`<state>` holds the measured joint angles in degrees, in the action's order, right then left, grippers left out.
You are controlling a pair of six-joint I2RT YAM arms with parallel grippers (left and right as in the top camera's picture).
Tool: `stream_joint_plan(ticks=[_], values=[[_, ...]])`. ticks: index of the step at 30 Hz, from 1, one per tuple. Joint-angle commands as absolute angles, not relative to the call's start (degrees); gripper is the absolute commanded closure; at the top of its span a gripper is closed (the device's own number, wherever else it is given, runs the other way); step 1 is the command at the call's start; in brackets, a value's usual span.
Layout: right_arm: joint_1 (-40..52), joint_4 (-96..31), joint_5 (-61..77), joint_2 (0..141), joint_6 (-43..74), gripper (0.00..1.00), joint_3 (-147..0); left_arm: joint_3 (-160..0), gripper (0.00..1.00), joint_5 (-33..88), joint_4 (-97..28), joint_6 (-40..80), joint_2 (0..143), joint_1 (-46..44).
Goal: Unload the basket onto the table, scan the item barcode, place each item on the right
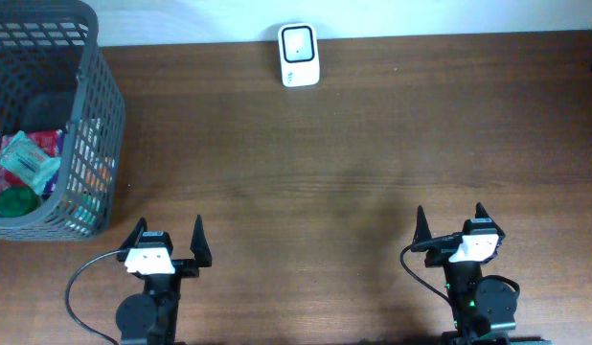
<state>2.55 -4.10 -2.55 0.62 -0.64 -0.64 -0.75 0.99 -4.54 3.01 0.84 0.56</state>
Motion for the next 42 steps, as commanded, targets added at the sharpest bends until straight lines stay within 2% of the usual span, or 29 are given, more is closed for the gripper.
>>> stream_joint_plan(ticks=[1,37,42], values=[[2.2,-4.5,-2.8,0.4,-0.6,0.01,-0.3,-0.5,0.01,0.6,-4.8,3.1,0.4,0.7],[2.2,-4.5,-2.8,0.4,-0.6,0.01,-0.3,-0.5,0.01,0.0,-4.8,3.1,0.4,0.7],[2.2,-4.5,-2.8,0.4,-0.6,0.01,-0.3,-0.5,0.01,18.1,1.7,3.6,0.4,0.6]])
